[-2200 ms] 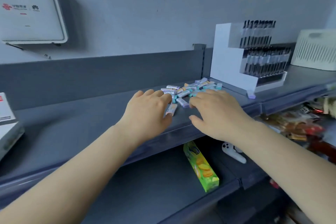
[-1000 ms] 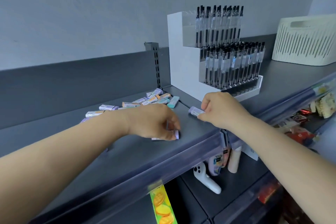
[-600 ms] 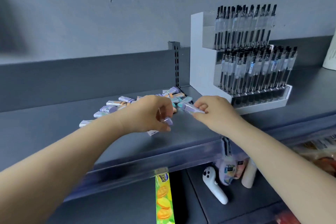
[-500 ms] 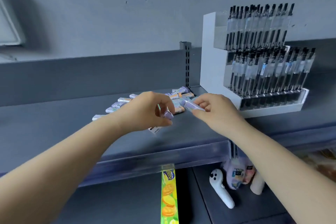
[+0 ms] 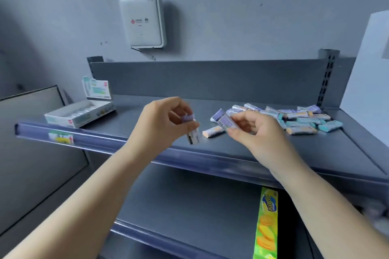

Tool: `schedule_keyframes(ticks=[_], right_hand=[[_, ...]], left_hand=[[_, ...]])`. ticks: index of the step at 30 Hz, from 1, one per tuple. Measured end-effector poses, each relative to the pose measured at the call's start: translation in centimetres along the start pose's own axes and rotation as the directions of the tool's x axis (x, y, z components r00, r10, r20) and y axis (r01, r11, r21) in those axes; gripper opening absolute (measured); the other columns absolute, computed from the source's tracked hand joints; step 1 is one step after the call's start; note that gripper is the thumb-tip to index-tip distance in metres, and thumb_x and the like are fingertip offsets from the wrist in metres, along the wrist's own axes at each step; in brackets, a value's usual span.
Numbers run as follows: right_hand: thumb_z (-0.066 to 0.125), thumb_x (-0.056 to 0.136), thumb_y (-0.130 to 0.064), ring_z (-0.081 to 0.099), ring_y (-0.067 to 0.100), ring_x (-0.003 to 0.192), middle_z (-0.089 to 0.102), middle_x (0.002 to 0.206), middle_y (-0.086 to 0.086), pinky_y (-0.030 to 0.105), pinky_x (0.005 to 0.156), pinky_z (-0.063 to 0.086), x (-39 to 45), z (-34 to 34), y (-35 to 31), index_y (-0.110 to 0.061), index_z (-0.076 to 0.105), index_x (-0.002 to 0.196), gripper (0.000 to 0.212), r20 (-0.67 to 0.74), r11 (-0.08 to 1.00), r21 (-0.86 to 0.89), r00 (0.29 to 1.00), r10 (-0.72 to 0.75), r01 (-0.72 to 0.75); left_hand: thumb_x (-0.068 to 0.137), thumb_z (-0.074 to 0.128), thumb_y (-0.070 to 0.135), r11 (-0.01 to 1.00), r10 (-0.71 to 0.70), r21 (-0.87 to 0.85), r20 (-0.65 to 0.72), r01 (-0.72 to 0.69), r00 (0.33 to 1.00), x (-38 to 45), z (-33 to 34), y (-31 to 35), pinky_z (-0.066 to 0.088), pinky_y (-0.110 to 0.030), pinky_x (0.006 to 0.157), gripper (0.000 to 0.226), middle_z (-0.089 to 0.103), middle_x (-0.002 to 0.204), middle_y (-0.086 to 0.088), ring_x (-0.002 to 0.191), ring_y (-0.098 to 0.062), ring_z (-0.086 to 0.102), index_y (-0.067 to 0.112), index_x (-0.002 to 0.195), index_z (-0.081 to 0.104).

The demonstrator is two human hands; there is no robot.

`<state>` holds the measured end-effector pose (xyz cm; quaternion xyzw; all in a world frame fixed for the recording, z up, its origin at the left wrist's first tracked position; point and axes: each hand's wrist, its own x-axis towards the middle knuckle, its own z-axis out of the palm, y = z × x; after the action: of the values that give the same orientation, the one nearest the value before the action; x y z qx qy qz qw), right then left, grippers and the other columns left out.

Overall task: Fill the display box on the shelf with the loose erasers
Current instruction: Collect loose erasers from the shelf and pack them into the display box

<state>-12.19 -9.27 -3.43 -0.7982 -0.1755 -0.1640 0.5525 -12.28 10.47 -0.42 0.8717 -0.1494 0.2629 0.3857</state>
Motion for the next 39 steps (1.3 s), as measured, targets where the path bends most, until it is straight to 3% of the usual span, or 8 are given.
schedule_keyframes(ticks=[6,13,18,22,27,34,39], right_hand=[[0.065,0.083,-0.018,0.065,0.005,0.085,0.071,0.086,-0.011,0.022,0.08,0.05,1.2,8.4,-2.6,-0.026,0.068,0.087,0.009,0.083,0.994,0.104,0.996,-0.025,0.016],[0.065,0.083,-0.014,0.063,0.001,0.079,0.071,0.082,-0.012,0.009,0.07,0.046,2.9,18.4,-5.9,-0.024,0.069,0.086,0.011,0.134,0.986,0.165,0.99,-0.042,0.019],[0.065,0.082,-0.013,0.063,0.008,0.08,0.071,0.083,-0.008,0.019,0.076,0.048,4.7,24.5,-7.9,-0.023,0.068,0.085,0.01,0.128,0.99,0.143,0.991,-0.037,0.018],[0.066,0.081,-0.01,0.061,0.011,0.075,0.068,0.078,-0.006,0.026,0.078,0.049,6.6,27.9,-9.1,-0.024,0.067,0.079,0.014,0.124,0.989,0.147,0.992,-0.025,0.006],[0.065,0.08,-0.008,0.06,0.009,0.071,0.067,0.075,-0.007,0.026,0.078,0.049,9.2,30.4,-9.8,-0.024,0.066,0.078,0.016,0.124,0.991,0.135,0.992,-0.01,-0.006],[0.066,0.078,-0.004,0.06,0.009,0.072,0.068,0.077,-0.005,0.027,0.076,0.049,13.6,33.1,-9.9,-0.017,0.067,0.08,0.013,0.175,0.998,0.058,0.984,-0.036,0.027],[0.067,0.079,-0.013,0.058,0.006,0.067,0.067,0.074,-0.008,0.021,0.069,0.048,16.2,34.5,-9.9,-0.025,0.065,0.074,0.014,0.254,0.982,-0.157,0.965,-0.066,0.109]], left_hand=[[0.069,0.079,0.01,0.991,-0.128,-0.063,-0.165,0.119,0.978,-2.4,-6.9,-5.2,0.041,-0.006,0.05,0.025,0.063,0.066,0.011,0.05,0.0,0.056,0.024,0.069,0.058],[0.071,0.077,0.008,0.966,-0.234,-0.163,-0.22,0.201,0.947,-3.9,-15.2,-12.5,0.042,-0.01,0.048,0.018,0.066,0.071,-0.003,0.055,-0.006,0.059,0.012,0.074,0.06],[0.073,0.075,0.008,0.955,-0.257,-0.205,-0.212,0.214,0.943,-3.5,-20.4,-17.0,0.038,-0.01,0.04,0.018,0.062,0.066,-0.002,0.038,0.002,0.053,0.008,0.073,0.057],[0.074,0.074,0.012,0.949,-0.272,-0.22,-0.208,0.226,0.94,-2.7,-23.3,-20.6,0.044,-0.015,0.042,0.019,0.064,0.069,-0.001,0.041,0.0,0.057,0.01,0.073,0.055],[0.076,0.072,0.013,0.937,-0.294,-0.257,-0.219,0.236,0.93,-1.2,-25.2,-23.5,0.045,-0.012,0.042,0.014,0.065,0.074,0.0,0.041,-0.001,0.056,0.017,0.078,0.06],[0.077,0.071,0.013,0.935,-0.302,-0.25,-0.201,0.25,0.932,2.3,-25.8,-27.4,0.047,-0.018,0.044,0.008,0.07,0.076,-0.009,0.042,-0.003,0.054,0.011,0.079,0.064],[0.078,0.071,0.012,0.942,-0.291,-0.237,-0.219,0.238,0.931,5.9,-25.7,-29.9,0.045,-0.014,0.043,0.009,0.067,0.072,-0.005,0.04,-0.002,0.054,0.01,0.078,0.063]])
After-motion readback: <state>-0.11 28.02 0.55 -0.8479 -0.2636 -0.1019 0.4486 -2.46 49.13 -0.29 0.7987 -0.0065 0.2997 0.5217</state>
